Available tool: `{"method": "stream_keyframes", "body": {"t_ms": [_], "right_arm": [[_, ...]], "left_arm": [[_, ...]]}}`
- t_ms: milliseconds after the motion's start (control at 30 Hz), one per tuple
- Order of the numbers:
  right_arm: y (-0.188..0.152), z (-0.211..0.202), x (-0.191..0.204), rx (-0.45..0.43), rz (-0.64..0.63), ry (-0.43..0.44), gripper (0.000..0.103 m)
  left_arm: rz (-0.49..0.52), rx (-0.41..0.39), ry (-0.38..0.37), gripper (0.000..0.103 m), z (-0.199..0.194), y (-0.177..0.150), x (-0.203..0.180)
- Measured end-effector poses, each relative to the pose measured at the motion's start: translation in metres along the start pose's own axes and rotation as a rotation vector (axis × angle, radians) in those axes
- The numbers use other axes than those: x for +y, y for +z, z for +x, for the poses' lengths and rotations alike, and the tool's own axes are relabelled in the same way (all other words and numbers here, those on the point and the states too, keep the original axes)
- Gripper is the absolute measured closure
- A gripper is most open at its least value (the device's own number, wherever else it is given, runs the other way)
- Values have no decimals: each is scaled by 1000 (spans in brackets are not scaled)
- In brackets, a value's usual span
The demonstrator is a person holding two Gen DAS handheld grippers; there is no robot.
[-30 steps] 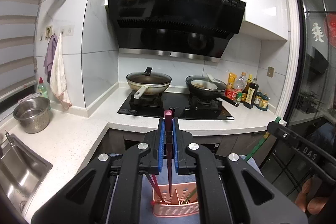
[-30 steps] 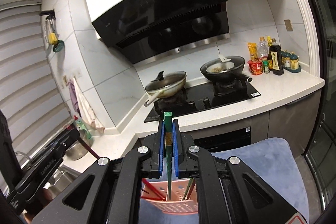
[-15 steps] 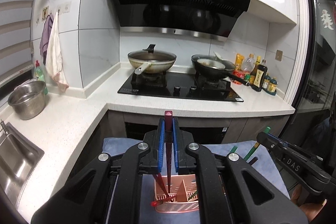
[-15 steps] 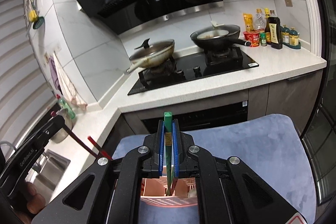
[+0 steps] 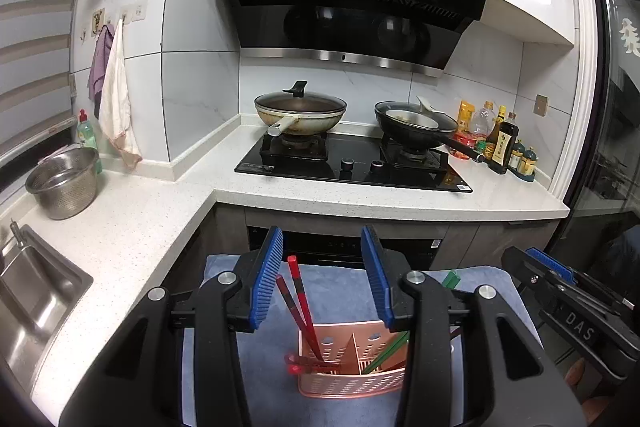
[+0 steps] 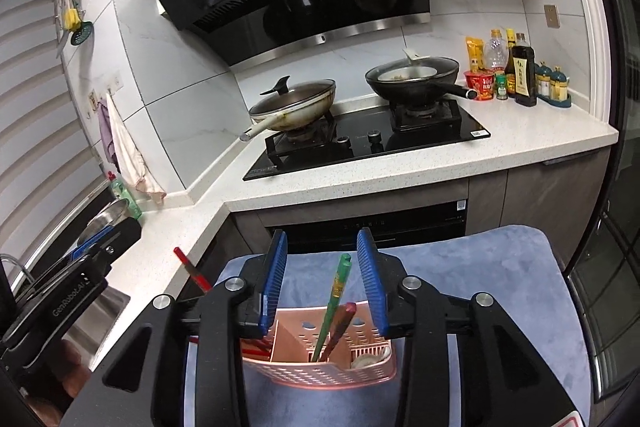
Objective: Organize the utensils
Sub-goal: 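Move both open tools back over the gold spoon and last chopstick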
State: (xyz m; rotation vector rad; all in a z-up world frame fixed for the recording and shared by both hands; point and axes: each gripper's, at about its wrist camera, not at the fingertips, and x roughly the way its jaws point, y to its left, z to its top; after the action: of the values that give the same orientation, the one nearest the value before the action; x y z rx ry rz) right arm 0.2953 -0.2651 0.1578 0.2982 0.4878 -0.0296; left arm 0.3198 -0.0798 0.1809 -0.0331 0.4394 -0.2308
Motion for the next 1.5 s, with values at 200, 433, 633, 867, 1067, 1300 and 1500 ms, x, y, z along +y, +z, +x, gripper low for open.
{"method": "stream_keyframes", "body": {"t_ms": [200,433,633,867,1067,1300,1500], "right_arm": [[-10,-20,5,-3,-12,10,66],[-38,-50,7,23,-21,20,66],[-81,-77,5,64,-39,8,66],[-159,-94,-1,170,-50,4,66],[-222,-101,-1,263,-63,-6,66],[-274,-104,-1,347,-32,3,66],[-310,-108,3,404,-38,8,66]], "left_arm": [[-4,0,-2,64,-15,-5,1],[-9,18,1,62,-46,-31,6],[-3,49,13,62,-73,-66,14],[-1,121,22,62,-89,-117,24],[-6,200,31,62,-92,-164,28],[0,275,39,62,-94,-207,28],[0,328,30,62,-100,-240,28]]}}
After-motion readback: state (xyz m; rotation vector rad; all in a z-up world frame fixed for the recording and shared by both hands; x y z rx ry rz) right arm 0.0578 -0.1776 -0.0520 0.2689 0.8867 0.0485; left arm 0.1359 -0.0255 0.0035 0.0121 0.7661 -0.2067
